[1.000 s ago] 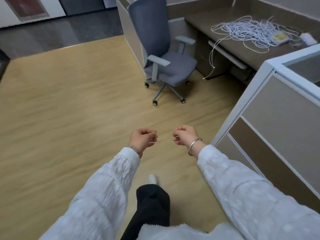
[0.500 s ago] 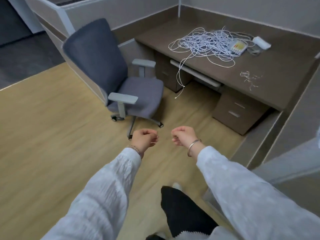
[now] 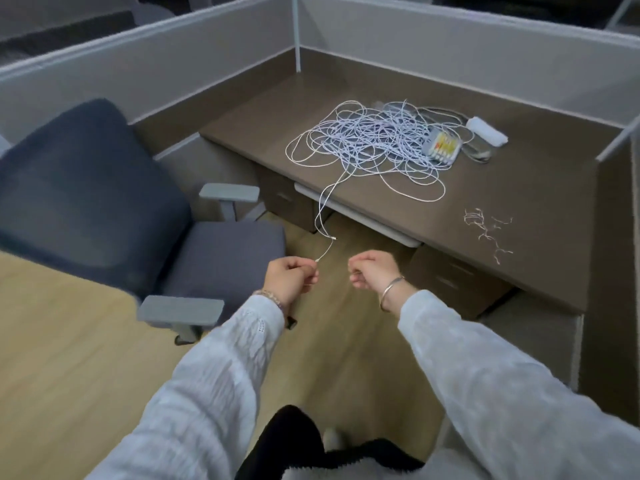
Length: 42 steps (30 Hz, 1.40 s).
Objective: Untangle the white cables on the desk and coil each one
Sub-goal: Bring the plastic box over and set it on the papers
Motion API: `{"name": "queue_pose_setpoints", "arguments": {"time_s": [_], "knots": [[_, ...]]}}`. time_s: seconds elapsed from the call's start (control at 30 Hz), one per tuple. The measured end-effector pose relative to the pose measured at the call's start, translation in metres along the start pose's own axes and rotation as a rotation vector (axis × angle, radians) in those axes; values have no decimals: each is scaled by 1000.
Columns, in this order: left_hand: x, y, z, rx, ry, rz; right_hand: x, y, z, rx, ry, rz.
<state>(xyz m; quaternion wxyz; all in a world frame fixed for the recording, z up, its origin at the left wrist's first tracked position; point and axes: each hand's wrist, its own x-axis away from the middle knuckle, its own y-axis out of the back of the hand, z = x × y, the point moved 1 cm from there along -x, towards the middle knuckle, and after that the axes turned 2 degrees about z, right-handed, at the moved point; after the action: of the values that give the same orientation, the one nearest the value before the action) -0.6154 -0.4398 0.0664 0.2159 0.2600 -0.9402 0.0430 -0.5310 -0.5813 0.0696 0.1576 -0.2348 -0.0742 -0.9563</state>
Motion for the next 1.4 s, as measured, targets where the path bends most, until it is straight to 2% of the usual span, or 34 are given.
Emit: {"name": "queue_pose_setpoints", "arguments": {"time_s": [0.27,0.53,0.6,0.83,1.03,1.17,1.4], "knots": [[-170,-42,-66,-78,14,155,-155,14,56,-24,-26,-147],[-343,-117,-150,-223,36,360,-296,54,123,-166,-81,-390],[-365,-133,-162,-252,28,368,-314,65,132,-177,-103,-415],[-437,-227,-194,-385,15,539,-382,131,156,-215,-127,-560],[-491,-318,-207,-436,14,552,-461,209,156,-122,-154,-669],[-533,-375,-206,-525,28,547,-501,254,171,-73,-214,-654],[-580,-430,-195,-617,91,493,-555,288,166,-67,-248,-597]]}}
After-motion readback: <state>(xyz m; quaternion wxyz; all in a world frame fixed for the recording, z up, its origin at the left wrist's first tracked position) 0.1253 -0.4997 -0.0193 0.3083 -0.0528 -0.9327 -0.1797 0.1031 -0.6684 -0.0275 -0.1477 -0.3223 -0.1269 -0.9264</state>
